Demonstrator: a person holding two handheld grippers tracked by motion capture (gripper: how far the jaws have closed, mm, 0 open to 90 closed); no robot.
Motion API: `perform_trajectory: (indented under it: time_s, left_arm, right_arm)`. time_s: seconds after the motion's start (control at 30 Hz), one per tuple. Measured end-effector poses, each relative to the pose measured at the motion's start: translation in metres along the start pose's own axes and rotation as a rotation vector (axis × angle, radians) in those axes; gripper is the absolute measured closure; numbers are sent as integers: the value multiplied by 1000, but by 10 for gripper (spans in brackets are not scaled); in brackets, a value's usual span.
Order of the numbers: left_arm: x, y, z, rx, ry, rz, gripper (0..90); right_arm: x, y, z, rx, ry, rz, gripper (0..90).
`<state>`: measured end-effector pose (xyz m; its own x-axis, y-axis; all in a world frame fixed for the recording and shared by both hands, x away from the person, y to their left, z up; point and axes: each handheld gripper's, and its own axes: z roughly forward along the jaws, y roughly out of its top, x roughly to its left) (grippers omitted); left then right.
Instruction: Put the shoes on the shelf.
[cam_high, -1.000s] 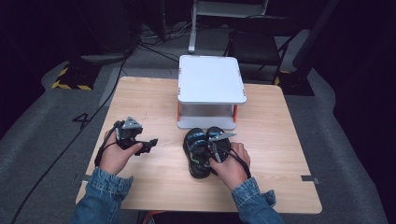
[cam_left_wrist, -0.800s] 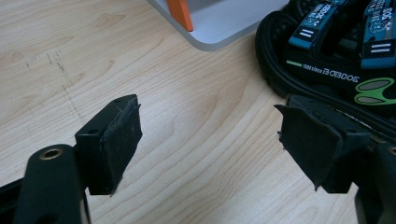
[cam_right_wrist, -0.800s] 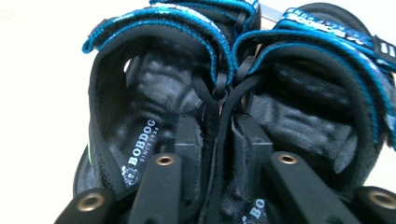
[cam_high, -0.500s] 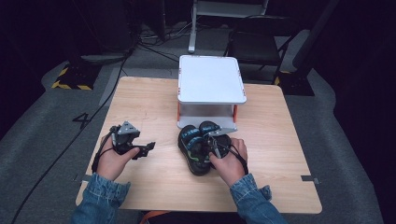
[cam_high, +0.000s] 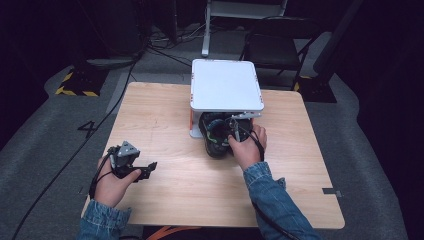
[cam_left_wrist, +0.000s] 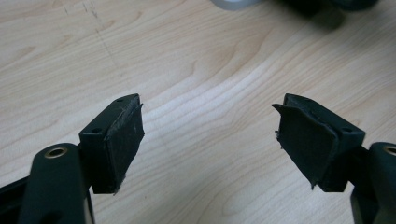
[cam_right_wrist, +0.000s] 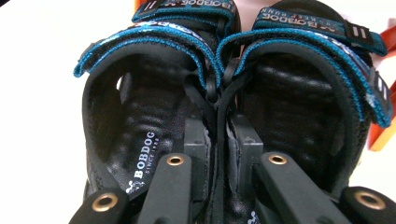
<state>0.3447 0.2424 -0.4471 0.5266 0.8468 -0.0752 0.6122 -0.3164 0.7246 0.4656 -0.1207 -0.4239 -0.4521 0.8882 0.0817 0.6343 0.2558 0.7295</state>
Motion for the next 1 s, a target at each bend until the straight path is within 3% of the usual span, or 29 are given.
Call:
perform_trajectory:
  time_s: [0.1, 0.27, 0.37, 0.5, 0.57, 0.6, 0.67, 0.8, 1.0]
  left_arm:
    - [-2, -2, -1, -2, 6, -3, 227]
    - [-5, 0, -3, -11, -9, 20, 227]
    - [-5, 1, -4, -24, -9, 23, 229]
    - [-6, 4, -3, -36, -13, 27, 235]
    - [-6, 5, -2, -36, -17, 34, 235]
    - [-8, 6, -2, -35, -22, 32, 235]
    - [-9, 7, 0, -36, -28, 40, 235]
    - [-11, 11, 2, -36, -40, 48, 235]
    - [-15, 19, 7, -44, -69, 53, 227]
  right_arm:
    - [-12, 8, 17, -41, 3, 61, 801]
    - [-16, 10, 37, -72, -37, 82, 802]
    - [-13, 12, 45, -110, -75, 67, 801]
    - [-10, 10, 48, -200, -84, -10, 827]
    - [-12, 12, 47, -207, -76, -16, 805]
    - [-12, 13, 45, -226, -85, -36, 721]
    - [-13, 13, 44, -233, -87, -41, 693]
    - [-13, 17, 35, -298, -75, -69, 557]
    - [-12, 16, -2, -339, -25, -107, 504]
